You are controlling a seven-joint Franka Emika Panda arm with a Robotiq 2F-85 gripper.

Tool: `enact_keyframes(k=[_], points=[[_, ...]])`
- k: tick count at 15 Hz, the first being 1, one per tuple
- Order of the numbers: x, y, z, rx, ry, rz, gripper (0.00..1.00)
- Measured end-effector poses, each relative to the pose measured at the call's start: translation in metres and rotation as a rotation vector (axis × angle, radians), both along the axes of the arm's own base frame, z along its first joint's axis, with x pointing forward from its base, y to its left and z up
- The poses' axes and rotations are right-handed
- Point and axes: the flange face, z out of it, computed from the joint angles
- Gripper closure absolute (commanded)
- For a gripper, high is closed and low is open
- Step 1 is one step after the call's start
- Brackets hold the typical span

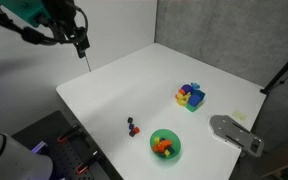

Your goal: Pick up the brown block on the left and put it in the green bowl

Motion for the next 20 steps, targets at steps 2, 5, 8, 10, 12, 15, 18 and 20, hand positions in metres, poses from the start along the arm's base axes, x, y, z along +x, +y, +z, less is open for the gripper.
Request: enact_keyframes(k=[2,5,8,10,12,15,18,20], points=[[0.000,0.000,0.000,0.000,0.000,0.000,0.00],[0.000,0.000,0.000,0.000,0.000,0.000,0.00],[0.002,0.000,-0.001,-0.007,-0.003,-0.005,0.00],[0.010,0.001,-0.005,-0.018,-0.015,-0.016,0.00],[0.022,0.001,-0.011,-0.031,-0.035,-0.031,0.00],[0.045,-0.002,-0.029,-0.047,-0.053,-0.059,0.00],[0.070,-0.012,-0.056,-0.070,-0.057,-0.095,0.00],[0.086,-0.021,-0.080,-0.094,-0.053,-0.121,0.00]])
